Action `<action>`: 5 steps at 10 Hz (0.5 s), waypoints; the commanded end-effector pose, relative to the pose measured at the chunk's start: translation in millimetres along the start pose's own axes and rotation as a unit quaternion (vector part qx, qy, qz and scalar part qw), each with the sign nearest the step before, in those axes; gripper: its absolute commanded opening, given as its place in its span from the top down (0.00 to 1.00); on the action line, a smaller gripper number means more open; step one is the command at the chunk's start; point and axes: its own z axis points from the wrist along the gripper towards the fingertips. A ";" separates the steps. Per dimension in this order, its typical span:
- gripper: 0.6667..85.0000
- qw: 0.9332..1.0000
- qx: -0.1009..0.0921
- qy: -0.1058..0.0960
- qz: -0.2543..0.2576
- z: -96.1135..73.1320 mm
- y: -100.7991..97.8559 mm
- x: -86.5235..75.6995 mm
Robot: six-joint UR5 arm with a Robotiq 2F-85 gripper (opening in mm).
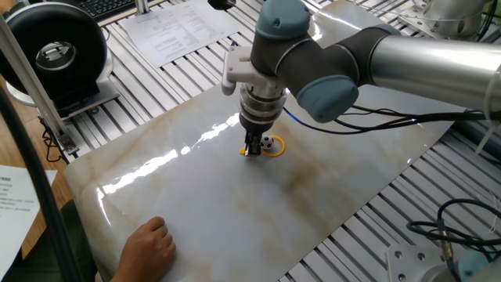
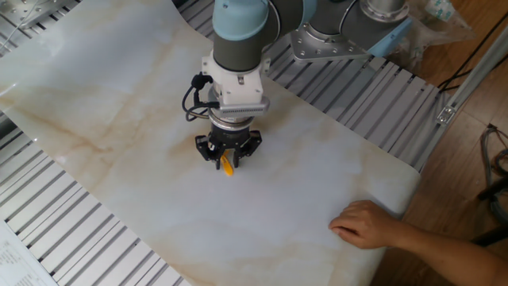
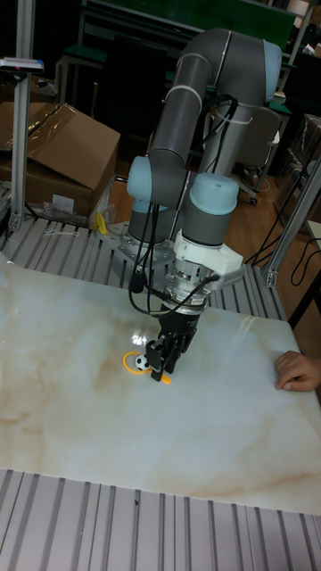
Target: Remove the bubble ring from the ball
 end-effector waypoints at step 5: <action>0.59 1.000 -0.003 -0.006 0.013 5.0 -0.3 -2.0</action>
